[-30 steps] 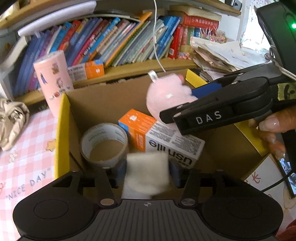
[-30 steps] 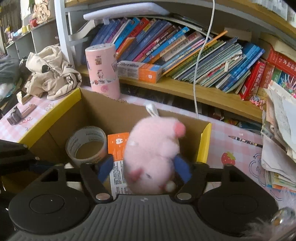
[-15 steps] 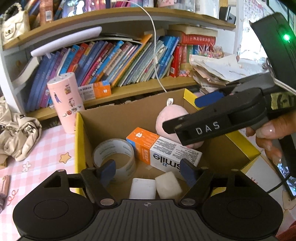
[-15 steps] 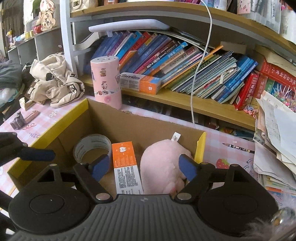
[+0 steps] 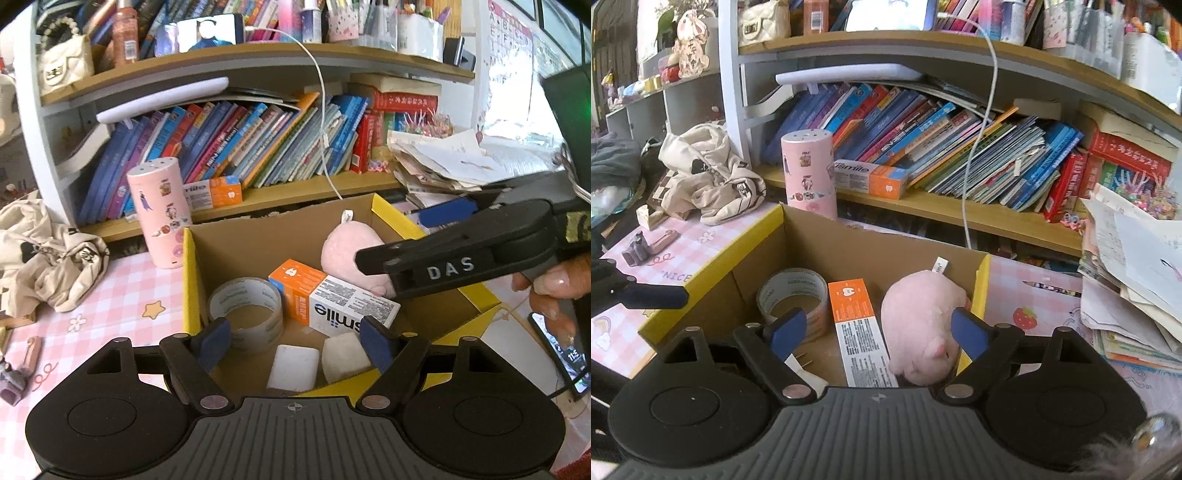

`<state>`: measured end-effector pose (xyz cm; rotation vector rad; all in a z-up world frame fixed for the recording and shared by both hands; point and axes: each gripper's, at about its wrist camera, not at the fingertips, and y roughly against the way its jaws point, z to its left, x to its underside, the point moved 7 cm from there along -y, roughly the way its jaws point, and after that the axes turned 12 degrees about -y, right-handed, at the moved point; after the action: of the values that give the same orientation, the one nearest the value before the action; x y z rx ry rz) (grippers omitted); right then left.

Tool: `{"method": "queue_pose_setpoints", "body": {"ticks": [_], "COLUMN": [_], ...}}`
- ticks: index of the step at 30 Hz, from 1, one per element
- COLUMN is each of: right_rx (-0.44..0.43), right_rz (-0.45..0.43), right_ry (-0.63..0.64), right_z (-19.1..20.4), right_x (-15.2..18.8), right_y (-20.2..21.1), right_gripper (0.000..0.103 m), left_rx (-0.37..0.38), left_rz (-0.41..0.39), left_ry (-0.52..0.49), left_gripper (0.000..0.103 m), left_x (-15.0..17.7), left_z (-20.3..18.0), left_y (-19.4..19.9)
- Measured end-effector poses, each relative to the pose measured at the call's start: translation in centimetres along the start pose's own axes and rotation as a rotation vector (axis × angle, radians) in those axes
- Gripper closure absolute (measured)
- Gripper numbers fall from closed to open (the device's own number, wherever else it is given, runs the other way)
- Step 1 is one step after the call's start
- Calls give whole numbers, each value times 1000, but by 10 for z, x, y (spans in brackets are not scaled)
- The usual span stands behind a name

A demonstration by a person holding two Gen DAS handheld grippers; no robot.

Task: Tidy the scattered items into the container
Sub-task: 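Lift both tools out of the yellow box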

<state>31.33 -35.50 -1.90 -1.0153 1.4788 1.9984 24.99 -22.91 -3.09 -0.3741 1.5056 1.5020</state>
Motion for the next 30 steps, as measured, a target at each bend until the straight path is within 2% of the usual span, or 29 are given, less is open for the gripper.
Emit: {"method": "queue_pose_setpoints", "body": {"ticks": [10,18,30], "right_rx": [28,60,112], "right_rz": [-40,-27,10], "right_ry": [-49,-88,-133], "right_z": [4,21,63], "right_x": [24,52,93], "right_y": [38,56,68], "right_gripper": [17,16,15], "left_rx": [-11,6,41], "left_rz": [-37,-52,-10], "left_ry": [54,67,89], "left_gripper": [24,23,23], "left_x": [15,30,77], "left_z": [3,7,27], "left_y": [31,49,76]}}
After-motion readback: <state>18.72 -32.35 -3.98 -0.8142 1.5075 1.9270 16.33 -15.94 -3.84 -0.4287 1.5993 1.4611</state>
